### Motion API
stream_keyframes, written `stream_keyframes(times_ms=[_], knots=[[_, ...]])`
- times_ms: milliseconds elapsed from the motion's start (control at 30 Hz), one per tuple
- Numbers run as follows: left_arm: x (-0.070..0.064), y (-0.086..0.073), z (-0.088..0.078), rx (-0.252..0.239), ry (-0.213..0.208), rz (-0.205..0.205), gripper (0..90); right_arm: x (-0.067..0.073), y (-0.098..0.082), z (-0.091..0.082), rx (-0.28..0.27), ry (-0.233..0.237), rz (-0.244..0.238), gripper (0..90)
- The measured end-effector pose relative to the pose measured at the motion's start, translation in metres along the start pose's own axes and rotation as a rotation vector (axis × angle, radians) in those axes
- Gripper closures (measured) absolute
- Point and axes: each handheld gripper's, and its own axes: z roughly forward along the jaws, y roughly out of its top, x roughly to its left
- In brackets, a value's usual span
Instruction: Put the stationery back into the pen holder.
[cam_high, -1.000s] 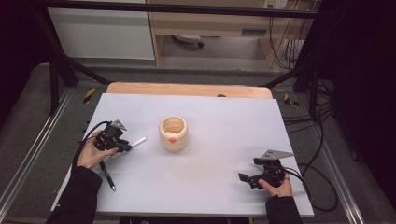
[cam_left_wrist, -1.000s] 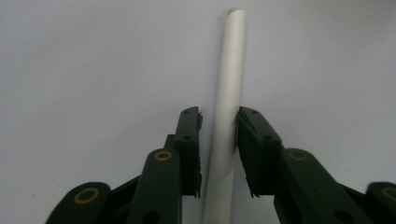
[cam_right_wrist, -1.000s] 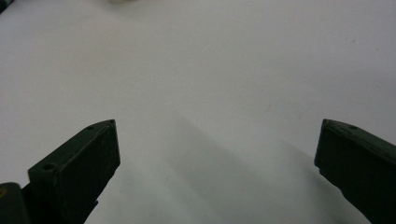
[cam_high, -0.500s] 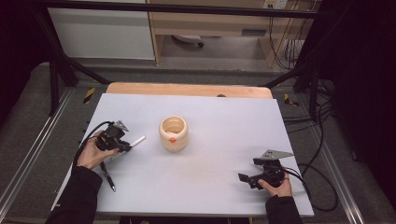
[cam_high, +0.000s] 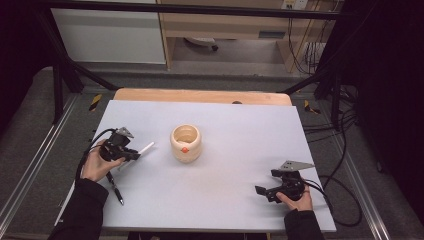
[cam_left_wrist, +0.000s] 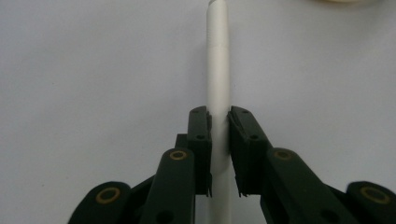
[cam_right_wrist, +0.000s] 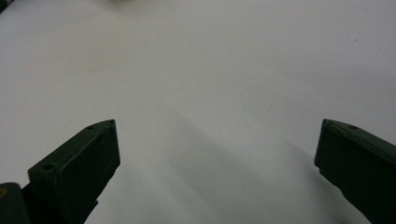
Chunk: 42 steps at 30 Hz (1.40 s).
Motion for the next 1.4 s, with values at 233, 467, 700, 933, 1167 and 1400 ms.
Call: stream_keyframes(times_ms=[233,467,700,933,1167,1400], knots=[[-0.002,-0.001,-0.011,-0.057,-0.004,-0.026,78.4,0.000,0.000,0.000,-0.001,0.000,-0.002,0.8],[-0.009,0.000,-0.018,-0.140,-0.012,-0.069,78.4,0.000,0.000,0.000,0.000,0.000,-0.003,0.8],[-0.016,0.003,-0.027,-0.231,-0.001,-0.101,78.4,0.000,0.000,0.000,0.002,-0.002,-0.002,0.7],[-0.024,0.005,-0.036,-0.316,-0.027,-0.129,78.4,0.000,0.000,0.000,0.003,-0.004,-0.002,0.8],[-0.031,0.008,-0.044,-0.383,-0.051,-0.132,78.4,0.000,0.000,0.000,0.005,-0.006,-0.004,0.8],[-0.040,0.012,-0.048,-0.438,-0.047,-0.137,78.4,0.000,0.000,0.000,0.007,-0.009,-0.004,0.8]])
